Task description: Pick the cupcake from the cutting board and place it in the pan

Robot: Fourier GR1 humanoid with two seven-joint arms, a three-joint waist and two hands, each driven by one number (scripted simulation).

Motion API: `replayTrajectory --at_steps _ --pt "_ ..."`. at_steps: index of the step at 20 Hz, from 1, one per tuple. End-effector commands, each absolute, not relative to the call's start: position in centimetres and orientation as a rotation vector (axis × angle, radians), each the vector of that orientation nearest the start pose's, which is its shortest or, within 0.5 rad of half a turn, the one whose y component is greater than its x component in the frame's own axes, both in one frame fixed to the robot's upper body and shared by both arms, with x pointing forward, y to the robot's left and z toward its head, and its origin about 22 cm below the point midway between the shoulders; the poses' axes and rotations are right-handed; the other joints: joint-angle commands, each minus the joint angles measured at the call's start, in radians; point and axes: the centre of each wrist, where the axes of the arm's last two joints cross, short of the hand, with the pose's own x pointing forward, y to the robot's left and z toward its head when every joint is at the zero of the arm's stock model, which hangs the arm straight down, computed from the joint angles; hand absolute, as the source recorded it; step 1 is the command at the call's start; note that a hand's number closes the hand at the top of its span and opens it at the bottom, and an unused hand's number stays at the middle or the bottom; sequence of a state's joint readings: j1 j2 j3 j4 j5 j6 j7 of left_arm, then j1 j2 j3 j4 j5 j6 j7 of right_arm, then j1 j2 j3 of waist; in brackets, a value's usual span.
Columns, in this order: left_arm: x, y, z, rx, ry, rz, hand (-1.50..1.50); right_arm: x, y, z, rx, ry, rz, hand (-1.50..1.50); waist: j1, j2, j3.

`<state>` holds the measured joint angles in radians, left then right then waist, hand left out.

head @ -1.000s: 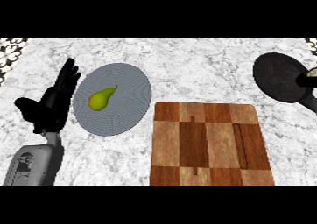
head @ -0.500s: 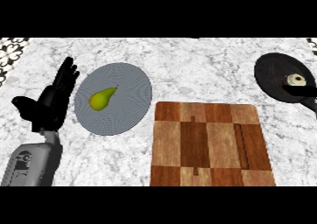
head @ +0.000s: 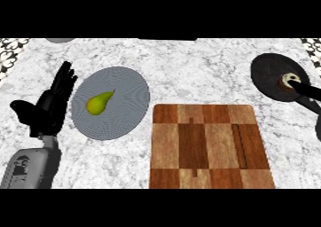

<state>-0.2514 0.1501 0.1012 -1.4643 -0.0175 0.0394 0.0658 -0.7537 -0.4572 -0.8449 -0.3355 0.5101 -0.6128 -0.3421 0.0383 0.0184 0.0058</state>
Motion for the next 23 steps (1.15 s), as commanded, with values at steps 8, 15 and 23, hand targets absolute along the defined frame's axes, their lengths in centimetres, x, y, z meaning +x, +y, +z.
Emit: replayTrajectory --at_steps 8,15,23 --pt "29.0 28.4 5.0 0.235 -1.590 -0.028 0.00 32.3 -38.0 -4.5 -0.863 -1.576 -0.381 -1.50 -0.074 -0.038 -0.009" --pt "28.4 30.2 4.5 0.231 -1.602 -0.020 0.00 28.0 -37.3 -3.0 -0.878 -1.589 -0.361 -1.50 -0.082 -0.036 -0.010" --pt "28.6 29.0 4.3 0.226 -1.603 -0.033 0.00 21.8 -33.9 1.1 -0.878 -1.541 -0.312 -1.50 -0.062 -0.027 -0.008"
